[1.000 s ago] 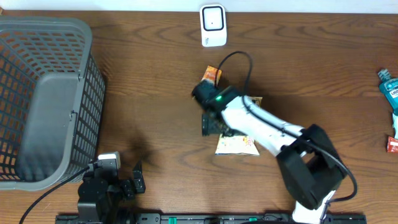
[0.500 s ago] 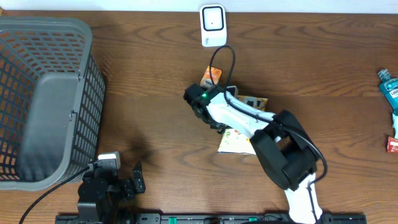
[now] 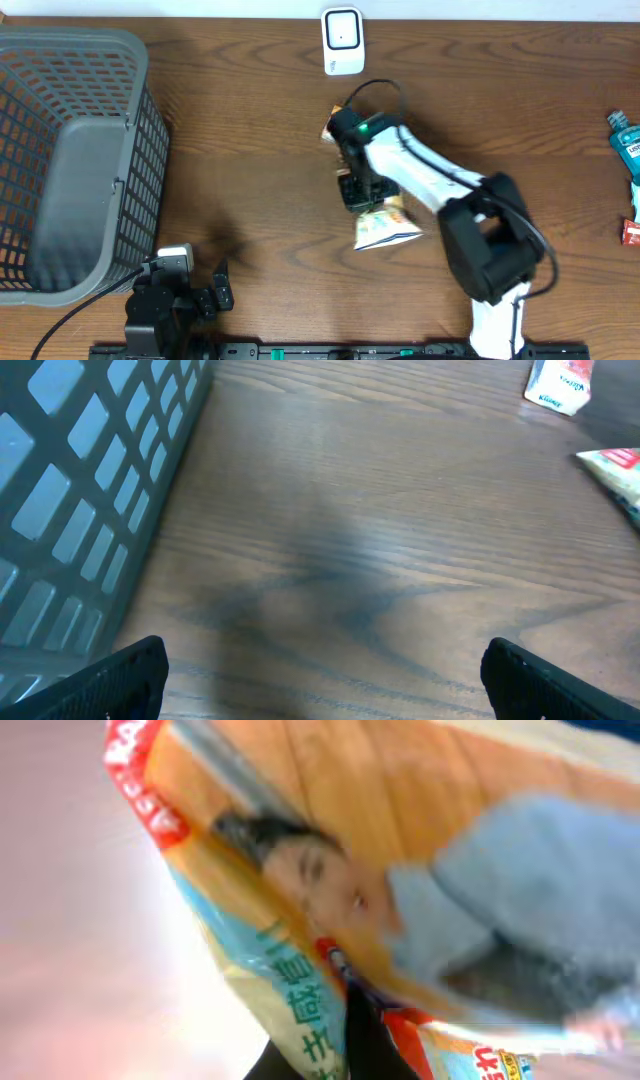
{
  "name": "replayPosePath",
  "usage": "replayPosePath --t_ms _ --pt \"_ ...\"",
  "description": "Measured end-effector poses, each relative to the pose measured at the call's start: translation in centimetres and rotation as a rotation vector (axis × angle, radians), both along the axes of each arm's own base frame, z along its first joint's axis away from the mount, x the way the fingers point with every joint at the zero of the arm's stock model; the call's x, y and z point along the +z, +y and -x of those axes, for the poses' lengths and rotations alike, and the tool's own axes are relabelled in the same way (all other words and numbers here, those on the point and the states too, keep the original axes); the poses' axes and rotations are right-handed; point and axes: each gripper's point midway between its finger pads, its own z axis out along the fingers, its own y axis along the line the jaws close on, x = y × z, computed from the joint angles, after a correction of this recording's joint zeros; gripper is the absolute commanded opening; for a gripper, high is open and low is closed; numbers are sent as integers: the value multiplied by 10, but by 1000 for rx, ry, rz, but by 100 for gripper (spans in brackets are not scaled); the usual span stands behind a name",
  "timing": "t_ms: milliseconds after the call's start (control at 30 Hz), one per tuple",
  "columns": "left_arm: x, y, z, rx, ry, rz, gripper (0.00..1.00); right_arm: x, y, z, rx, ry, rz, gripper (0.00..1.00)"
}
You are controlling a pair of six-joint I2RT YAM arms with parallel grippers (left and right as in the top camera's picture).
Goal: Scan the item barcode
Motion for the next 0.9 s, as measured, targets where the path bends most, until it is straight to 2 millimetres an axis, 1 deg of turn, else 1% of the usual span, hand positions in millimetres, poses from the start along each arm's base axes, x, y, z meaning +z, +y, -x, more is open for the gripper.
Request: replayPosePath --t_ms 33,100,167,200,267,333,433,533,600,633,667,700,767,800,833,867,900 --pt "0 0 0 0 0 0 100 8 3 1 -4 8 -51 1" --pt "0 0 0 0 0 0 100 32 25 11 24 73 -263 1" --pt "0 0 0 0 0 0 100 63 38 12 47 103 -481 1" --pt "0 0 0 0 0 0 100 82 39 7 41 101 -593 1" --pt "0 0 0 0 0 0 100 101 33 -3 21 88 -710 1" --pt "0 0 0 0 0 0 100 107 25 -13 -6 78 -772 1" --pt "0 0 0 0 0 0 100 102 12 -19 -49 79 -825 1" --pt "0 0 0 0 0 0 100 91 6 -22 -54 51 -850 1" --pt "0 0 0 0 0 0 100 77 -1 -23 -80 46 -793 3" --pt "0 0 0 0 0 0 100 70 -6 -24 -95 45 -749 8" --pt "0 0 0 0 0 0 100 62 -11 -24 -122 49 -691 26" --pt "0 0 0 0 0 0 100 54 -19 -25 -153 49 -618 47" --pt "0 0 0 0 0 0 100 47 -24 -26 -177 47 -551 68" --pt "0 0 0 0 0 0 100 45 -23 -26 -179 41 -528 75" --pt "0 0 0 0 0 0 100 44 -21 -28 -177 30 -520 85" --pt "0 0 0 0 0 0 100 44 -16 -32 -169 8 -515 91" --pt "0 0 0 0 0 0 100 45 -9 -36 -168 -12 -510 92"
